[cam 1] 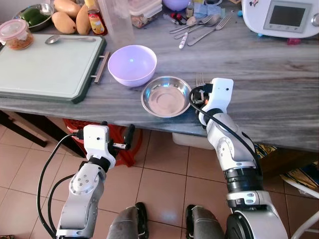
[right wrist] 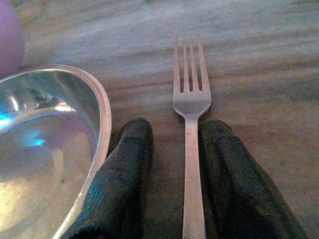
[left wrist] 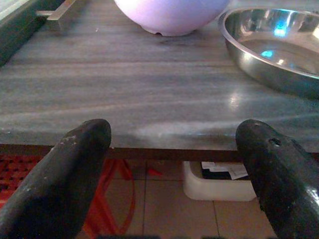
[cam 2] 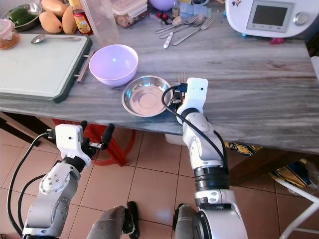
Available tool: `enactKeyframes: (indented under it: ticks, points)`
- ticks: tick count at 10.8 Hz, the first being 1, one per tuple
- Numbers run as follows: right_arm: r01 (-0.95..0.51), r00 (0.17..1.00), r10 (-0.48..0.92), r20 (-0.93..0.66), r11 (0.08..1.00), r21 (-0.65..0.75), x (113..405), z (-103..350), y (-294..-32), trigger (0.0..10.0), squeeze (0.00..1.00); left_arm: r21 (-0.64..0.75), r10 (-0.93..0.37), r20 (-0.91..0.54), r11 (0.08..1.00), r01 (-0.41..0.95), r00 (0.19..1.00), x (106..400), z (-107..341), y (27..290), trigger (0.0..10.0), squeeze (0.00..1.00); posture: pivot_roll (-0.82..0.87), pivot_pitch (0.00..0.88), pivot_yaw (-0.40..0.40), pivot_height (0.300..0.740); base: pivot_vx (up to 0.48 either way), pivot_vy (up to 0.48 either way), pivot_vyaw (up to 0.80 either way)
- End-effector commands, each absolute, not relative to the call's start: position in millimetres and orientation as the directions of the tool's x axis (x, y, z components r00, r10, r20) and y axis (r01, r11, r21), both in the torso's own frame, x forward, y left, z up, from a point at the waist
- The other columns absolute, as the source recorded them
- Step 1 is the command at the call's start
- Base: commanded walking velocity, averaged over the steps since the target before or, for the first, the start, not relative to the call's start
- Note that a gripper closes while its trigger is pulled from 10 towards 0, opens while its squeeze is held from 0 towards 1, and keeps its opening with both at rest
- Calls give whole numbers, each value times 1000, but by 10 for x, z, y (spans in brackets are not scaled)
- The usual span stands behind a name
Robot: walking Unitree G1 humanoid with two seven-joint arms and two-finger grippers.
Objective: Setting the table
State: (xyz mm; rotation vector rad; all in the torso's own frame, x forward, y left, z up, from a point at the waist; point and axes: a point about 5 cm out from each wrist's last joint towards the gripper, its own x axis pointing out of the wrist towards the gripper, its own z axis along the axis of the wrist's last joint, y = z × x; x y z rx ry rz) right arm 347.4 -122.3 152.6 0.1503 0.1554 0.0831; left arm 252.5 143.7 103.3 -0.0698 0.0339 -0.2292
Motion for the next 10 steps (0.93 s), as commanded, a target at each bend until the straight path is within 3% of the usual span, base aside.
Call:
enactKeyframes:
  ticks: [1, 3, 4, 5, 10]
  points:
    - [-17, 966, 52, -253, 990, 139, 3407, 1283, -1301, 10000, 1000, -73, -223, -44, 973, 220, 974, 2509, 997, 1454, 10000, 0, -4, 230, 85, 740, 0, 0, 0]
    - [12, 969, 21, -244, 991, 131, 3370, 1304, -1345, 10000, 1000, -75, -226, -40, 972, 222, 973, 2513, 1004, 1447, 10000, 0, -2, 227, 84, 740, 0, 0, 0]
    - [19, 973, 8, -231, 993, 115, 3345, 1324, -1368, 10000, 675, -78, -226, -38, 972, 222, 973, 2517, 1008, 1445, 10000, 0, -3, 226, 83, 740, 0, 0, 0]
    - [30, 979, -9, -205, 995, 99, 3295, 1357, -1404, 10000, 0, -82, -228, -33, 971, 225, 973, 2520, 1014, 1437, 10000, 0, -6, 224, 83, 740, 0, 0, 0]
    - [126, 991, -123, -47, 990, 60, 3161, 1518, -1627, 10000, 0, -95, -242, -7, 966, 240, 970, 2585, 1056, 1385, 10000, 0, -18, 216, 83, 740, 0, 0, 0]
